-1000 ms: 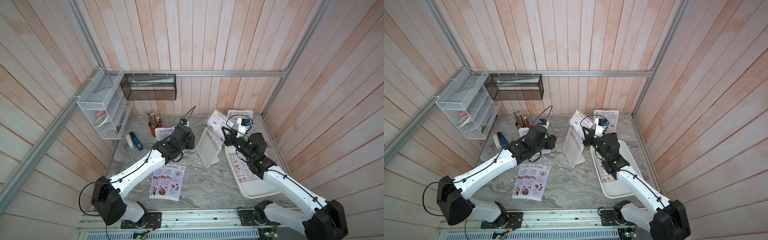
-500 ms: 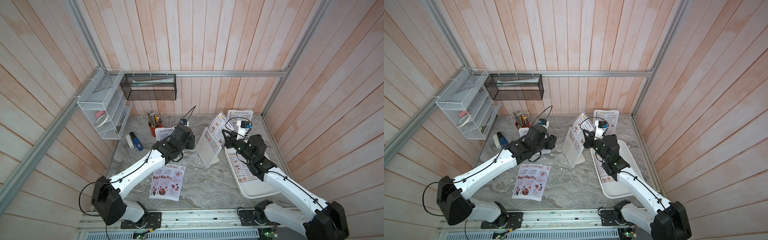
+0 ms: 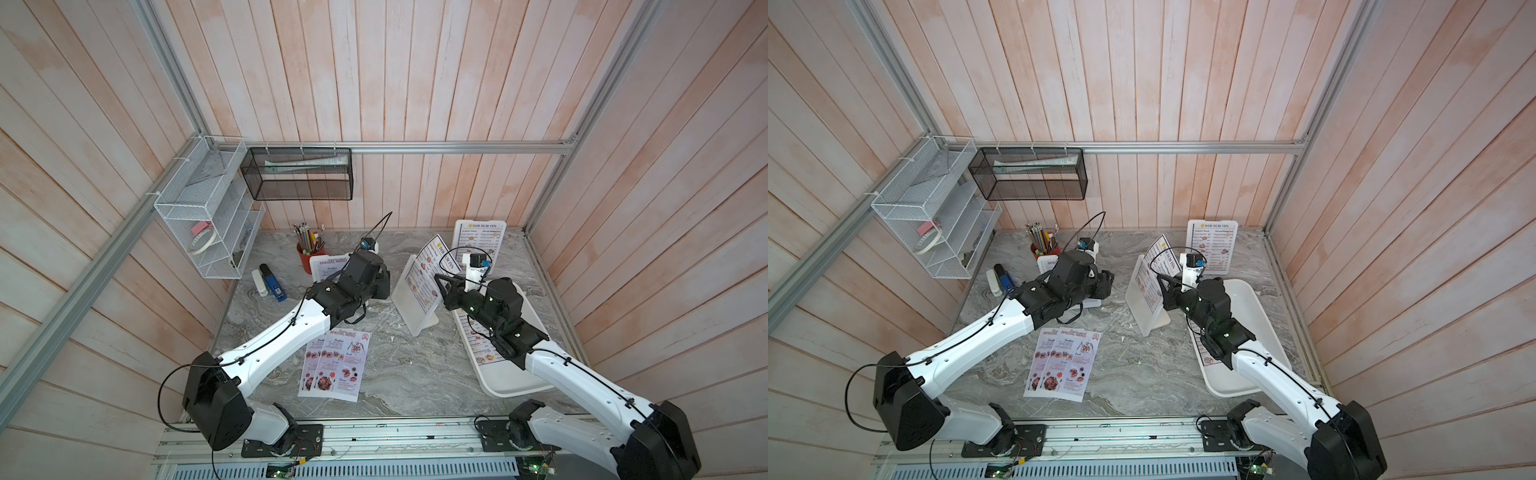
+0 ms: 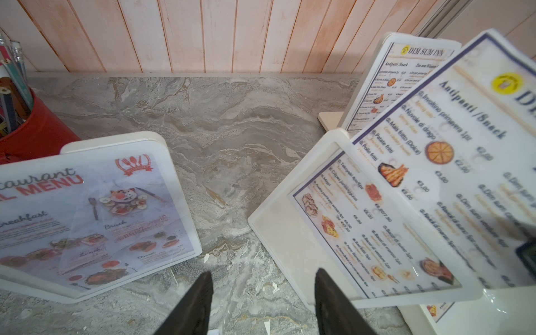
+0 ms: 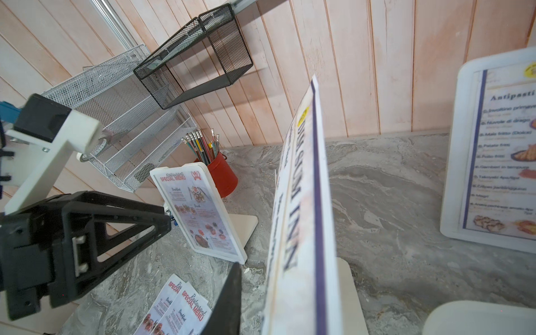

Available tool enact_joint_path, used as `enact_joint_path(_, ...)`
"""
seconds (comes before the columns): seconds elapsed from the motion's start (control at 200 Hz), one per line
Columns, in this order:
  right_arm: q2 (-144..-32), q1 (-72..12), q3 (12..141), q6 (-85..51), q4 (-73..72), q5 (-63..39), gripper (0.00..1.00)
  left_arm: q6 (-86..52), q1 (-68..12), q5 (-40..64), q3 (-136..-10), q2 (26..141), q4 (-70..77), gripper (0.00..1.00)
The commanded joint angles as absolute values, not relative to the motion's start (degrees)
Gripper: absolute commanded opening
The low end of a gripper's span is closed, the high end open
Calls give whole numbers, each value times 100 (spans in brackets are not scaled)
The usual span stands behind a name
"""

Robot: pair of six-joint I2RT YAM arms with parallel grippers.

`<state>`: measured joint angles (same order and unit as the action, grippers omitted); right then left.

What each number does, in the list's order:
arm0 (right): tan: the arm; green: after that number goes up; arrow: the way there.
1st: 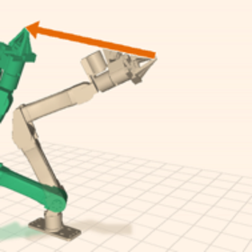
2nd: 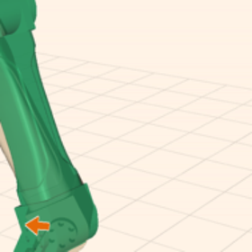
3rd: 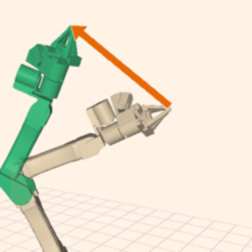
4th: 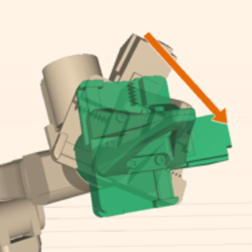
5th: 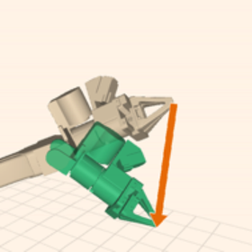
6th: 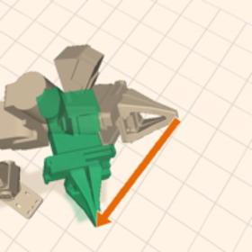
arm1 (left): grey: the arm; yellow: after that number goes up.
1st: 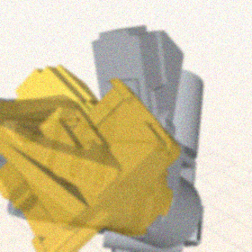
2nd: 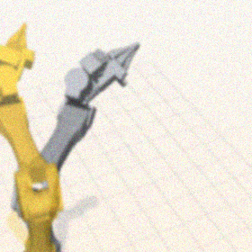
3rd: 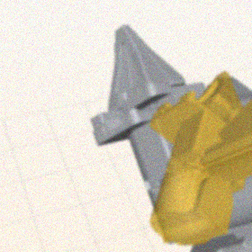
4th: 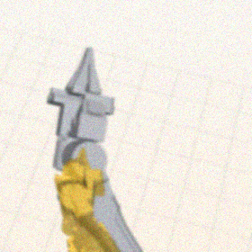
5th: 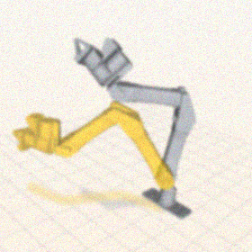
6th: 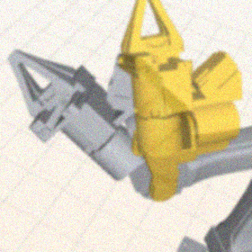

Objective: Replace the menus in the menu holders
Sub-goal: Insert the menu into the menu holder.

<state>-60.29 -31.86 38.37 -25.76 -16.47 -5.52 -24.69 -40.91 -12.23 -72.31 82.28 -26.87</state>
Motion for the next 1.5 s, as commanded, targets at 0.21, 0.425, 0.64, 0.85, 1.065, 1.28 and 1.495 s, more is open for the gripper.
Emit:
enact_joint_path(0.21, -6064, -3049, 5155, -2103, 316, -439, 36, -2415, -4235, -1142, -7399, 8357, -2496, 59)
enact_joint_path(0.425, -6236, -2341, 5882, -2232, 1132, -633, 36, -2382, -4236, -1200, -7370, 8297, -2527, 59)
enact_joint_path(0.64, -7416, -1896, 7178, -2073, 2244, -432, 18, -2401, -4232, -1173, -7351, 8309, -2522, 59)
enact_joint_path(0.85, -8386, -2212, 8231, -1819, 2974, 70, 15, -2361, -4245, -1193, -7365, 8343, -2593, 59)
enact_joint_path(1.065, -8939, -2743, 8894, -1541, 3424, 944, 15, -2299, -4241, -1233, -7379, 8332, -2615, 59)
enact_joint_path(1.28, -9143, -3024, 9152, -1400, 3641, 1432, 14, -2293, -4243, -1230, -7339, 8328, -2603, 59)
enact_joint_path(1.495, -9201, -3172, 8995, -1413, 3566, 1374, 14, -2284, -4229, -1230, -7330, 8291, -2601, 59)
